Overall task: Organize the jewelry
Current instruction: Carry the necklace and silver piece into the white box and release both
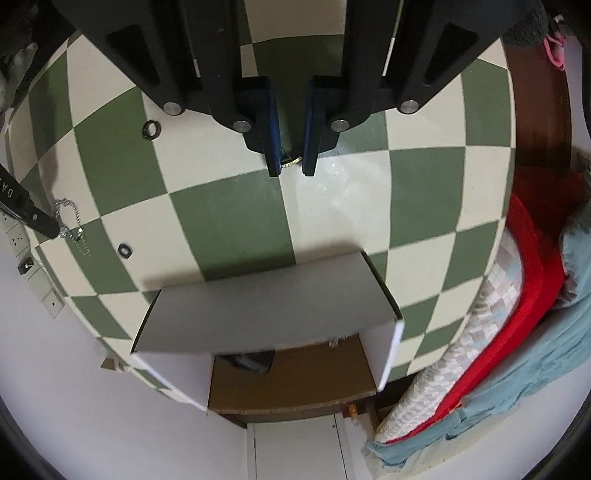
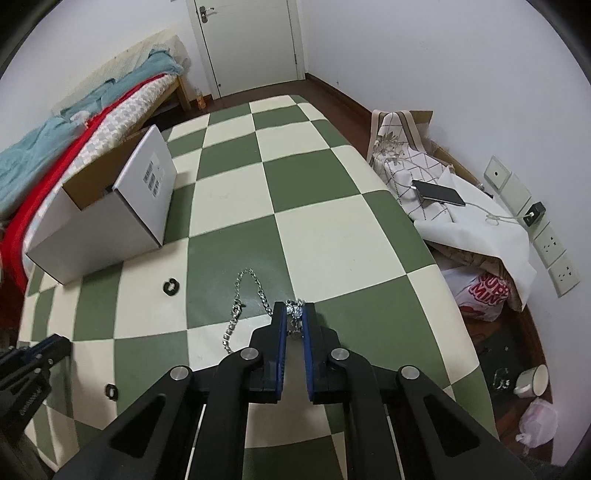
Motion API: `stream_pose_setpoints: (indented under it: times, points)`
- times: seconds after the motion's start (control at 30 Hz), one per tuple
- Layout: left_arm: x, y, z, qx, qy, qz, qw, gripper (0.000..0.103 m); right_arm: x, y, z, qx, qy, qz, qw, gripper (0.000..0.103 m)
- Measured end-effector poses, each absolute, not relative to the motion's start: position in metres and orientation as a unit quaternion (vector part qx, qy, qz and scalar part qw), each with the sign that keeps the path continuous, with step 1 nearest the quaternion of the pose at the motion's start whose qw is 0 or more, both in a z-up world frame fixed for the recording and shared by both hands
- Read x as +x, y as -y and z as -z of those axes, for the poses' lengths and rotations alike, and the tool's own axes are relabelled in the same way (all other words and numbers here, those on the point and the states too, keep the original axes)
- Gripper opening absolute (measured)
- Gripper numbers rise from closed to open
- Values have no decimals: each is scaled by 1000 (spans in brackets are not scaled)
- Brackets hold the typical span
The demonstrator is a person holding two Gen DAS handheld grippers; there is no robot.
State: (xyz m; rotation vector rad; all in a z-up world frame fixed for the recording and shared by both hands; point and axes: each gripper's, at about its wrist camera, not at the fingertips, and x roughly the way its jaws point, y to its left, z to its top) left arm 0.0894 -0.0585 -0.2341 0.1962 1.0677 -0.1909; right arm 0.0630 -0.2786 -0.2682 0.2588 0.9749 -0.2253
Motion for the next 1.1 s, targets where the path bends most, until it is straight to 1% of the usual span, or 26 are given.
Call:
stream_pose_setpoints:
  times: [0.07, 0.47, 0.53, 0.6, 0.63, 0.67, 0.7, 0.73, 0.77, 0.83, 0.87, 0.9, 0.93, 1.1]
  points:
    - [91, 56, 226, 87, -501, 93, 856, 8, 61, 281, 265, 142, -467, 99, 867, 0]
    - [112, 22, 156, 18, -467, 100, 878, 8, 48, 286, 214, 200, -432, 56, 878, 0]
    - [113, 17, 148, 12, -462, 99, 881, 8, 51, 294, 219, 222, -447, 53, 865, 0]
    - [113, 13, 142, 8, -457, 97, 884, 8, 57, 297, 232, 218, -476, 60, 850, 1]
    - [112, 12, 140, 7, -455, 96, 885, 8, 61, 297, 240, 208, -494, 68, 841, 3]
    - [111, 11, 139, 7, -454, 95, 886, 8, 65, 296, 247, 199, -503, 70, 838, 8]
    - [111, 10, 139, 6, -455, 95, 885, 8, 67, 294, 253, 185, -512, 75, 836, 14]
    - [110, 9, 139, 6, -456, 95, 885, 8, 70, 291, 261, 170, -520, 79, 834, 26]
    - [109, 9, 140, 6, -458, 94, 884, 8, 72, 289, 266, 158, -528, 81, 831, 29]
    - [107, 9, 143, 7, -462, 95, 882, 8, 74, 280, 269, 123, -528, 88, 836, 29]
    - [107, 10, 144, 6, -463, 95, 881, 8, 73, 276, 268, 108, -527, 91, 838, 25]
    - [106, 9, 146, 5, -465, 95, 880, 8, 72, 272, 269, 99, -528, 91, 839, 17]
    - [105, 10, 147, 4, -466, 95, 879, 8, 71, 269, 270, 101, -528, 86, 839, 6]
    - [103, 9, 145, 4, -466, 97, 879, 8, 62, 268, 254, 124, -504, 72, 852, 5]
